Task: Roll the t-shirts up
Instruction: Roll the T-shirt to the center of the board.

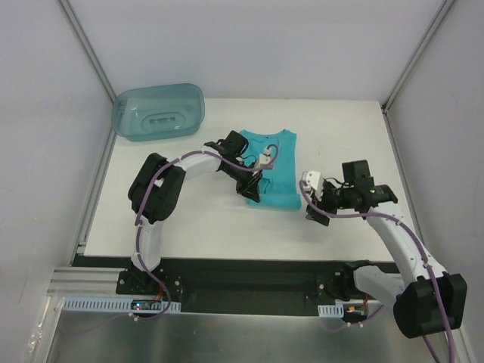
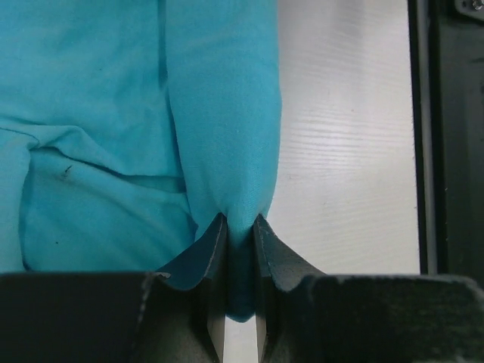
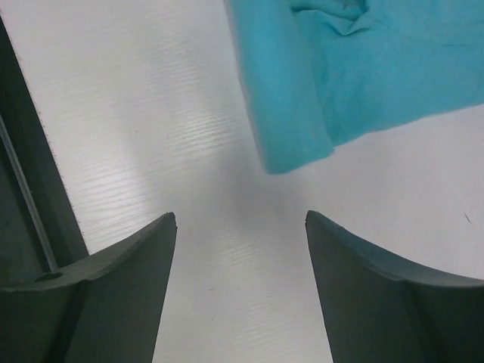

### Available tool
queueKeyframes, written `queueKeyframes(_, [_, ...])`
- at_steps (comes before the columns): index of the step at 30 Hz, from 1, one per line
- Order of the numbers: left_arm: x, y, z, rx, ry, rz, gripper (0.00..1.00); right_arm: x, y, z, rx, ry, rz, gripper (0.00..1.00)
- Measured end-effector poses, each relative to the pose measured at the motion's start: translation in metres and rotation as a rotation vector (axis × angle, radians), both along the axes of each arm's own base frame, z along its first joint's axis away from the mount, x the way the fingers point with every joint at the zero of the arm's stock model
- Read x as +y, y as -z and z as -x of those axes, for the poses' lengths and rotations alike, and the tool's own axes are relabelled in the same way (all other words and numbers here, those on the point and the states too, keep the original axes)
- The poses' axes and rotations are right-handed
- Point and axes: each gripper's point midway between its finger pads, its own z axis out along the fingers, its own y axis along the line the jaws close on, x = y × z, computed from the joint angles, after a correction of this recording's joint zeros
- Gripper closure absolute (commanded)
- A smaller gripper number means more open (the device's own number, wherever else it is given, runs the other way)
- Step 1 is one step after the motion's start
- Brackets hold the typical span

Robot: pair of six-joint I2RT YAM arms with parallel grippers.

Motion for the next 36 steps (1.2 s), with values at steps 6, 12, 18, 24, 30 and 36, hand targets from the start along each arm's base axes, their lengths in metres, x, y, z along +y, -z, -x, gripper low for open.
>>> queueKeyframes(6, [0.002, -0.004, 0.005, 0.135, -0.033, 0.012, 0.99, 0.023, 0.037, -0.001, -0.113, -0.113, 0.091, 0.27])
queueKeyframes(12, [0.003, -0.006, 0.015, 0.208, -0.031, 0.013, 0.99, 0.037, 0.046, -0.023, -0.182, -0.138, 0.115, 0.27])
queueKeyframes(18, [0.003, -0.006, 0.017, 0.229, -0.032, 0.009, 0.99, 0.045, 0.071, -0.029, -0.132, -0.190, 0.150, 0.27])
queueKeyframes(24, [0.002, -0.008, 0.017, 0.240, -0.029, 0.019, 1.00, 0.058, 0.073, -0.040, -0.121, -0.239, 0.155, 0.42])
queueKeyframes(30, [0.005, -0.006, 0.014, 0.284, -0.046, 0.020, 1.00, 0.064, 0.083, -0.037, -0.080, -0.271, 0.173, 0.72])
queueKeyframes(36, [0.011, -0.011, 0.015, 0.365, -0.074, 0.031, 1.00, 0.068, 0.081, -0.027, 0.050, -0.307, 0.169, 0.85])
